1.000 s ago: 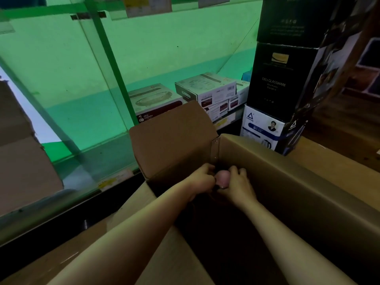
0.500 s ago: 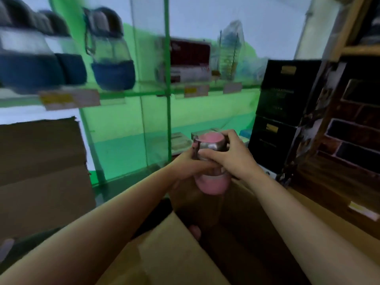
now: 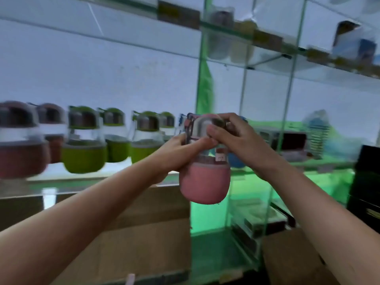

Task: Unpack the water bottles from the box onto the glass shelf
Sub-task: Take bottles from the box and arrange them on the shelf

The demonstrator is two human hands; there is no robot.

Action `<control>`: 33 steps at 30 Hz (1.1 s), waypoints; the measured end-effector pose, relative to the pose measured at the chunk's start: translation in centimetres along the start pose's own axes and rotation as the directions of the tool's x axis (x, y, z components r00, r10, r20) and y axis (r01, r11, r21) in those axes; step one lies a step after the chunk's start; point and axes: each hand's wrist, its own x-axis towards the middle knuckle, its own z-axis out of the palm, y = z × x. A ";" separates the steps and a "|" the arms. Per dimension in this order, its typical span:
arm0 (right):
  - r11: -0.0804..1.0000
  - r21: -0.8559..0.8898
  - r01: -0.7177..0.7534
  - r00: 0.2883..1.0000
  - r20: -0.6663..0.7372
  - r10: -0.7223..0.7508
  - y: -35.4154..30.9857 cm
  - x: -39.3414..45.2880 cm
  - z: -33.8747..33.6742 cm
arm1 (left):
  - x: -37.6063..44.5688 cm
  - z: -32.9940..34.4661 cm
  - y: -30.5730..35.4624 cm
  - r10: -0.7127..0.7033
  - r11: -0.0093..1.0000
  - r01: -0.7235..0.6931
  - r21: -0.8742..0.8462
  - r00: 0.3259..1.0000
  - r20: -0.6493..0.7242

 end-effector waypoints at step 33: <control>0.847 -0.232 0.478 0.789 0.537 -0.298 -20.1 17.7 36.9 | -14.4 -40.9 -2.5 -0.193 0.929 0.342 0.143 0.776 -0.601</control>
